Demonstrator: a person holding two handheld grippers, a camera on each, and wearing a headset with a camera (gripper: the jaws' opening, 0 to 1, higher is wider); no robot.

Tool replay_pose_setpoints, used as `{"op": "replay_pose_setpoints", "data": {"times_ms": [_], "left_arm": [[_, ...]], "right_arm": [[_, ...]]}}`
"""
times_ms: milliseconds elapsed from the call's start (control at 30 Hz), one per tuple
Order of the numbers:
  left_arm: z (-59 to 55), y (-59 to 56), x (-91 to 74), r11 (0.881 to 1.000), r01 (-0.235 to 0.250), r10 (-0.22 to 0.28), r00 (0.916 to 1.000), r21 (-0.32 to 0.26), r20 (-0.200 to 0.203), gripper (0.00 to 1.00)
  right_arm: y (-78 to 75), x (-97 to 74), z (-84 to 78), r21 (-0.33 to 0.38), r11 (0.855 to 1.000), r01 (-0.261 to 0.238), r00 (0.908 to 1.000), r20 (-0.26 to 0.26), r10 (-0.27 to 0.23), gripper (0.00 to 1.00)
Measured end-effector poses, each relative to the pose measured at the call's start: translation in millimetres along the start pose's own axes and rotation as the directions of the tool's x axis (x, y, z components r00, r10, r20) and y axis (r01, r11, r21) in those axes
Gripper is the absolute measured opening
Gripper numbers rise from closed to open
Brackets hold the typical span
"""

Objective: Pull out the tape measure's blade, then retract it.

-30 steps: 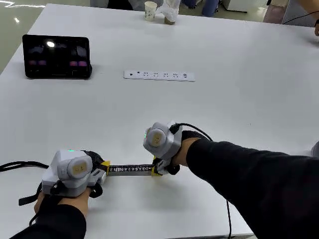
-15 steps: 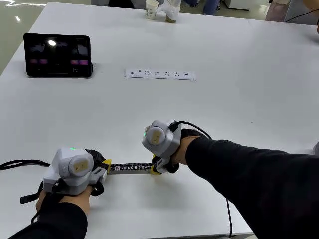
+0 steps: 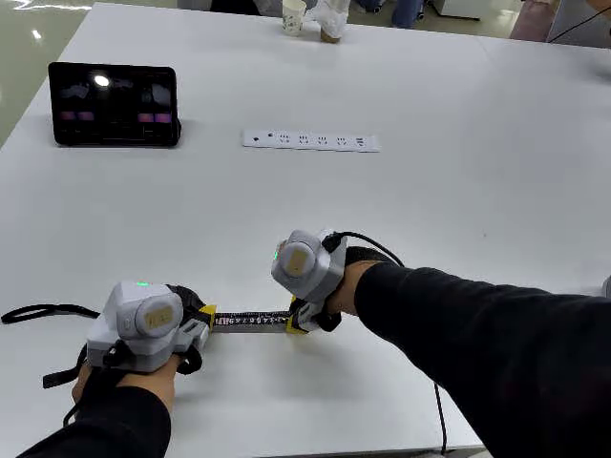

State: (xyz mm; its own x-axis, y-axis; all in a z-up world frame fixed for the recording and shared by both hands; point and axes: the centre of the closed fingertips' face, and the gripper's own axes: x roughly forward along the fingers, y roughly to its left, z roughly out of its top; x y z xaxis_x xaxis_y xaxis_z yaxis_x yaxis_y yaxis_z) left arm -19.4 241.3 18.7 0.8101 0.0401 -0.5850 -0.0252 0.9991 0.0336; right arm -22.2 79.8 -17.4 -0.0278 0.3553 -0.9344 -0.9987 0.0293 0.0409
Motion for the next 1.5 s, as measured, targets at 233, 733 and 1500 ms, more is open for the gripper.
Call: {"op": "replay_pose_setpoints", "data": {"times_ms": [233, 733, 1500], "left_arm": [[-0.2, -0.2, -0.1, 1.000, 0.001, -0.001, 1.0000, 0.000, -0.001, 0.63], [-0.9, -0.5, -0.6, 1.000, 0.005, -0.005, 1.0000, 0.001, -0.006, 0.63], [-0.3, -0.9, -0.3, 0.999, 0.028, -0.028, 0.9996, 0.025, -0.008, 0.63]], "right_arm": [[1.0, 0.8, 3.1, -0.005, 1.000, -0.004, 1.0000, 0.007, 0.004, 0.11], [1.6, 2.2, 7.9, -0.007, 1.000, -0.006, 1.0000, 0.008, 0.006, 0.11], [2.6, 5.7, 15.4, -0.006, 1.000, -0.007, 0.9999, 0.015, 0.007, 0.11]]}}
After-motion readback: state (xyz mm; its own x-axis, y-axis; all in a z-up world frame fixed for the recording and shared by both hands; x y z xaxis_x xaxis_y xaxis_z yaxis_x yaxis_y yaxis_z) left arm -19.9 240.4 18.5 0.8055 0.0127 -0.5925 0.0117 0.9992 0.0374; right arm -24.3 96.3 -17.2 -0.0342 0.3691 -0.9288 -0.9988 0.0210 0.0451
